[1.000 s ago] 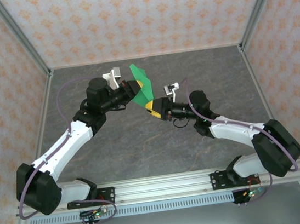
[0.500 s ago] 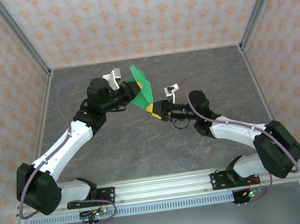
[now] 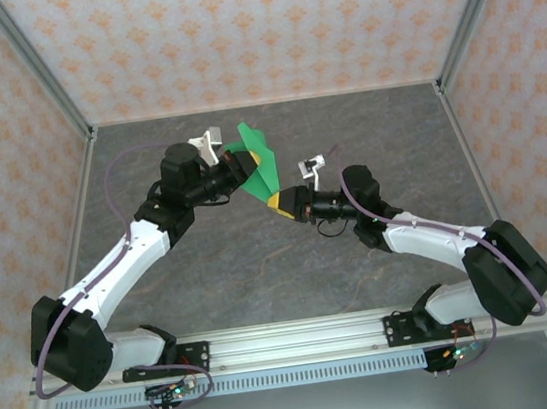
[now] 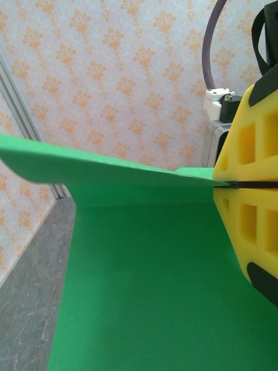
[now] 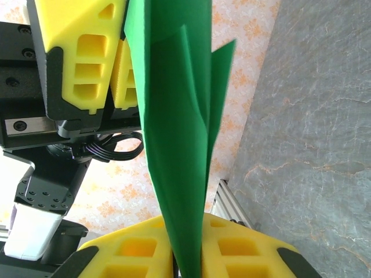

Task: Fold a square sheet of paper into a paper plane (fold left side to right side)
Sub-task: Turn over the paper at the center of the table.

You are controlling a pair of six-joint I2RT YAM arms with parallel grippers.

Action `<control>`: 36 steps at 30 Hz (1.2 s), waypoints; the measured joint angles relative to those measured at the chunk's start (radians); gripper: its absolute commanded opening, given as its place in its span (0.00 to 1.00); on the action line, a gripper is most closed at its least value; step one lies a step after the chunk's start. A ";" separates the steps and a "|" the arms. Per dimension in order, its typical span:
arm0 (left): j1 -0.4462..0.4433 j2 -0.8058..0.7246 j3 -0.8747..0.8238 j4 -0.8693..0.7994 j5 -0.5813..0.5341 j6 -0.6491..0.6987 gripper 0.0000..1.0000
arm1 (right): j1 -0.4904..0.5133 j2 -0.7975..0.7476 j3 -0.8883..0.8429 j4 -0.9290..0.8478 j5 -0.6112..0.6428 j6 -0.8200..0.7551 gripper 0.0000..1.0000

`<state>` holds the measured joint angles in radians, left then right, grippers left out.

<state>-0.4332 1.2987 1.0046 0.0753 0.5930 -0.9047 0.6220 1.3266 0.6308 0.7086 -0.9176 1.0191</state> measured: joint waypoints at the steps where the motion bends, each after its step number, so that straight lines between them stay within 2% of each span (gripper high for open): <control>1: 0.000 0.000 0.000 -0.002 0.000 0.005 0.23 | 0.000 0.000 0.003 -0.008 0.000 -0.004 0.17; 5: 0.000 0.000 0.000 -0.039 -0.011 0.042 0.47 | 0.000 -0.004 0.008 -0.054 0.002 -0.033 0.15; 10: 0.000 -0.040 0.016 -0.203 -0.087 0.138 0.63 | 0.000 -0.029 0.045 -0.237 0.018 -0.133 0.12; 17: 0.000 -0.222 0.062 -0.447 -0.281 0.302 0.69 | 0.000 -0.075 0.142 -0.561 0.092 -0.351 0.06; 21: 0.000 -0.327 0.059 -0.537 -0.378 0.366 0.70 | 0.003 -0.082 0.216 -0.783 0.188 -0.496 0.04; 24: 0.000 -0.407 0.032 -0.570 -0.439 0.406 0.71 | 0.021 -0.096 0.290 -0.966 0.325 -0.610 0.03; 27: 0.000 -0.481 -0.009 -0.599 -0.494 0.436 0.71 | 0.069 -0.113 0.371 -1.130 0.520 -0.717 0.02; 32: 0.000 -0.563 -0.045 -0.640 -0.575 0.470 0.71 | 0.213 -0.093 0.509 -1.369 0.958 -0.860 0.01; 36: 0.000 -0.601 -0.047 -0.657 -0.630 0.484 0.71 | 0.315 0.036 0.616 -1.516 1.290 -0.919 0.01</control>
<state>-0.4332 0.6975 0.9581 -0.5819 -0.0372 -0.4202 0.9367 1.3628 1.2469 -0.8078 0.3725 0.1001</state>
